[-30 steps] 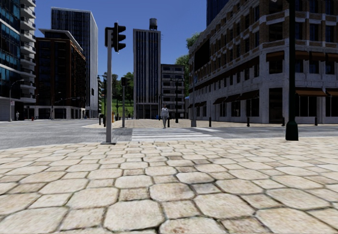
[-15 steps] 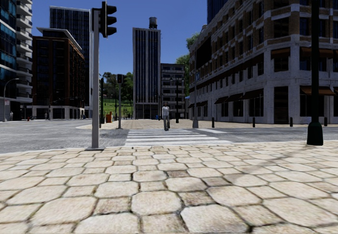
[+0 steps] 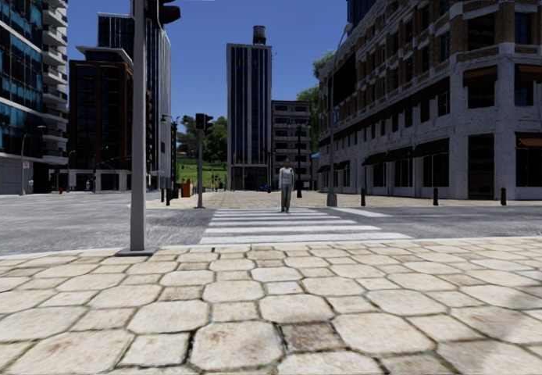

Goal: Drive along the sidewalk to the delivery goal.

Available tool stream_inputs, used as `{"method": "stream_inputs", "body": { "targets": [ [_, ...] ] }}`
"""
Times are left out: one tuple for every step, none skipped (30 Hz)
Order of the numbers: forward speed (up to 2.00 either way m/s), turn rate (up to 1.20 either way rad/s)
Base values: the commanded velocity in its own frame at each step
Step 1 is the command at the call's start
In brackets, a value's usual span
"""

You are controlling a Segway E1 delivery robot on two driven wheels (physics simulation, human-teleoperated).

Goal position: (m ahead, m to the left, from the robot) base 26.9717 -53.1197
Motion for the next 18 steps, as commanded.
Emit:
{"method": "stream_inputs", "body": {
  "targets": [
    [2.0,0.42],
    [2.0,0.42],
    [2.0,0.42],
    [2.0,0.42],
    [2.0,0.42],
    [2.0,0.42],
    [2.0,0.42],
    [2.0,0.42],
    [2.0,0.42],
    [2.0,0.42],
    [2.0,0.42],
    [2.0,0.42],
    [2.0,0.42],
    [2.0,0.42],
    [1.98,0.42],
    [1.98,0.42],
    [1.98,0.42],
    [1.97,0.42]
  ]
}}
